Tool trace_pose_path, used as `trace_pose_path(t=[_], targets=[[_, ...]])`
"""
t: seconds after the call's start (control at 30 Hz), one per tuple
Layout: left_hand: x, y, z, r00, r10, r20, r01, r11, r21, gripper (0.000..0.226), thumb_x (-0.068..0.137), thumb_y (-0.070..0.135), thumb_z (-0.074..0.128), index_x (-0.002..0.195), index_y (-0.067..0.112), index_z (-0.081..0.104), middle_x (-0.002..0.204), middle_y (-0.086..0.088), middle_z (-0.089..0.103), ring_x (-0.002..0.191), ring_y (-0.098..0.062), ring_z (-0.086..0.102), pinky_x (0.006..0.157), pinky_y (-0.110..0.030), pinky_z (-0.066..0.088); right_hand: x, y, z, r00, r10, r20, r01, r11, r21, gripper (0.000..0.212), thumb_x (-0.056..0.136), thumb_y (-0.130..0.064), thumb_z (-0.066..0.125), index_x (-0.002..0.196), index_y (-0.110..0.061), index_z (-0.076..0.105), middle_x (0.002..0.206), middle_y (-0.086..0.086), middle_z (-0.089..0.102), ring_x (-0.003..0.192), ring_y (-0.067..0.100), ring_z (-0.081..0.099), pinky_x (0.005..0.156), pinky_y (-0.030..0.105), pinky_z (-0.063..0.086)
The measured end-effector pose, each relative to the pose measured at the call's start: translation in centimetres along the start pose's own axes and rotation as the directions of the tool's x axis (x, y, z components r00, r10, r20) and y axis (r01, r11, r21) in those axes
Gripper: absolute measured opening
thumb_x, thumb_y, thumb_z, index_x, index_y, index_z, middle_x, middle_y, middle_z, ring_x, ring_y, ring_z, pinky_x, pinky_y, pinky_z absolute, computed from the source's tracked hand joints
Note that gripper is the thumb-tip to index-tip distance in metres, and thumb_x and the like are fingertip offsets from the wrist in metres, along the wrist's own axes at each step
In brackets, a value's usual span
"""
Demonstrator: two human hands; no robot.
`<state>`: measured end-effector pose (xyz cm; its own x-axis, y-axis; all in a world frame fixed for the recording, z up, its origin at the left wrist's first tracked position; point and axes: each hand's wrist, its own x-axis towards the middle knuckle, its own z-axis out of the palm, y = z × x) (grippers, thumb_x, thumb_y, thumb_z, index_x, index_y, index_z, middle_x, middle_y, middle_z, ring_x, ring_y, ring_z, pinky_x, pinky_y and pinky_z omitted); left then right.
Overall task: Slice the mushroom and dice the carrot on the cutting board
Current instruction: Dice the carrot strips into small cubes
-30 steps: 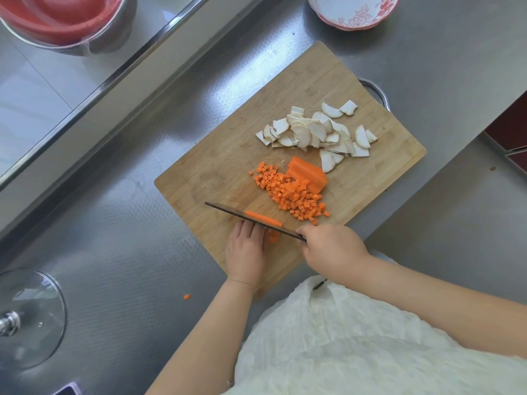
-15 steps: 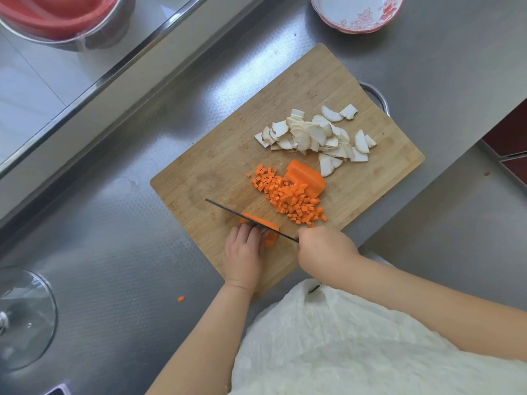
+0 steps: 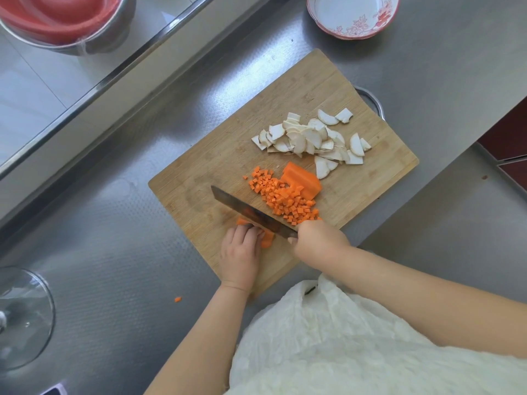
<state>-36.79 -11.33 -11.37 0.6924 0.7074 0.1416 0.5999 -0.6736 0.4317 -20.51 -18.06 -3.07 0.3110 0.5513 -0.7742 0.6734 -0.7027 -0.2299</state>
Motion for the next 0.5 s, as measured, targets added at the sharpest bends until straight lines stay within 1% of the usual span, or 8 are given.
trace_pose_path(t=[0.1, 0.17, 0.23, 0.27, 0.33, 0.4, 0.43, 0.5], targets=[[0.3, 0.9, -1.6, 0.996, 0.023, -0.09, -0.032, 0.994, -0.102, 0.015, 0.093, 0.018, 0.057, 0.087, 0.007, 0.066, 0.093, -0.007, 0.06, 0.083, -0.022, 0.051, 0.07, -0.036, 0.046, 0.0, 0.3, -0.2, 1.0, -0.027, -0.003, 0.027, 0.999, 0.019, 0.03, 0.098, -0.035, 0.045, 0.104, -0.011, 0.062, 0.098, 0.008, 0.066, 0.091, 0.029, 0.062, 0.073, 0.034, 0.051], [1.5, 2.2, -3.6, 0.98, 0.033, -0.198, -0.065, 0.986, -0.156, 0.005, 0.092, 0.016, 0.057, 0.092, 0.011, 0.059, 0.1, -0.004, 0.053, 0.089, -0.022, 0.05, 0.081, -0.031, 0.043, -0.4, 0.1, 0.3, 0.996, -0.072, -0.058, 0.068, 0.995, -0.074, 0.026, 0.099, -0.03, 0.044, 0.101, -0.012, 0.063, 0.097, 0.008, 0.066, 0.088, 0.028, 0.062, 0.067, 0.029, 0.044], [4.0, 3.4, -5.4, 0.972, 0.057, -0.227, -0.084, 0.99, -0.112, 0.009, 0.094, 0.019, 0.052, 0.094, 0.013, 0.059, 0.102, -0.002, 0.054, 0.092, -0.021, 0.05, 0.084, -0.03, 0.038, -0.8, -0.4, 0.8, 0.989, -0.113, -0.093, 0.095, 0.978, -0.188, 0.019, 0.097, -0.019, 0.045, 0.098, -0.014, 0.063, 0.098, 0.007, 0.066, 0.089, 0.027, 0.062, 0.066, 0.027, 0.037], [5.6, 3.9, -6.2, 0.983, 0.085, -0.163, -0.096, 0.993, -0.063, 0.02, 0.097, 0.025, 0.047, 0.093, 0.013, 0.063, 0.1, -0.002, 0.057, 0.092, -0.021, 0.051, 0.082, -0.03, 0.038, -1.0, -0.6, 1.0, 0.989, -0.12, -0.087, 0.099, 0.971, -0.217, 0.018, 0.095, -0.013, 0.046, 0.098, -0.014, 0.063, 0.099, 0.007, 0.066, 0.09, 0.026, 0.063, 0.065, 0.027, 0.037], [8.6, 4.6, -7.3, 0.977, 0.112, 0.182, -0.122, 0.992, 0.043, 0.048, 0.101, 0.043, 0.027, 0.084, 0.016, 0.063, 0.088, 0.003, 0.059, 0.085, -0.019, 0.052, 0.073, -0.032, 0.039, -1.3, -0.9, 1.0, 0.991, -0.123, -0.062, 0.104, 0.965, -0.242, 0.019, 0.094, -0.008, 0.045, 0.099, -0.014, 0.063, 0.101, 0.006, 0.066, 0.091, 0.025, 0.063, 0.063, 0.027, 0.039], [10.8, 5.2, -7.4, 0.824, 0.018, 0.567, -0.116, 0.984, 0.138, 0.066, 0.097, 0.057, 0.009, 0.072, 0.017, 0.056, 0.072, 0.004, 0.052, 0.075, -0.021, 0.054, 0.063, -0.035, 0.041, -1.4, -0.9, 0.9, 0.988, -0.142, -0.069, 0.12, 0.96, -0.251, 0.019, 0.095, -0.009, 0.045, 0.101, -0.014, 0.062, 0.102, 0.006, 0.065, 0.091, 0.025, 0.063, 0.061, 0.028, 0.039], [11.5, 5.5, -7.1, 0.715, -0.059, 0.697, -0.093, 0.979, 0.179, 0.07, 0.095, 0.061, 0.007, 0.067, 0.015, 0.053, 0.066, 0.001, 0.049, 0.069, -0.023, 0.054, 0.06, -0.036, 0.042, -1.4, -0.8, 1.0, 0.985, -0.156, -0.08, 0.133, 0.961, -0.241, 0.018, 0.096, -0.01, 0.044, 0.102, -0.014, 0.061, 0.102, 0.006, 0.064, 0.091, 0.025, 0.063, 0.06, 0.028, 0.038], [12.2, 6.0, -6.3, 0.516, -0.169, 0.84, -0.058, 0.971, 0.231, 0.073, 0.095, 0.064, 0.008, 0.062, 0.013, 0.047, 0.058, -0.003, 0.046, 0.059, -0.024, 0.051, 0.056, -0.034, 0.042, -1.5, -0.6, 1.0, 0.978, -0.177, -0.107, 0.152, 0.966, -0.21, 0.017, 0.096, -0.014, 0.044, 0.104, -0.014, 0.059, 0.101, 0.007, 0.064, 0.089, 0.027, 0.062, 0.057, 0.028, 0.035]])
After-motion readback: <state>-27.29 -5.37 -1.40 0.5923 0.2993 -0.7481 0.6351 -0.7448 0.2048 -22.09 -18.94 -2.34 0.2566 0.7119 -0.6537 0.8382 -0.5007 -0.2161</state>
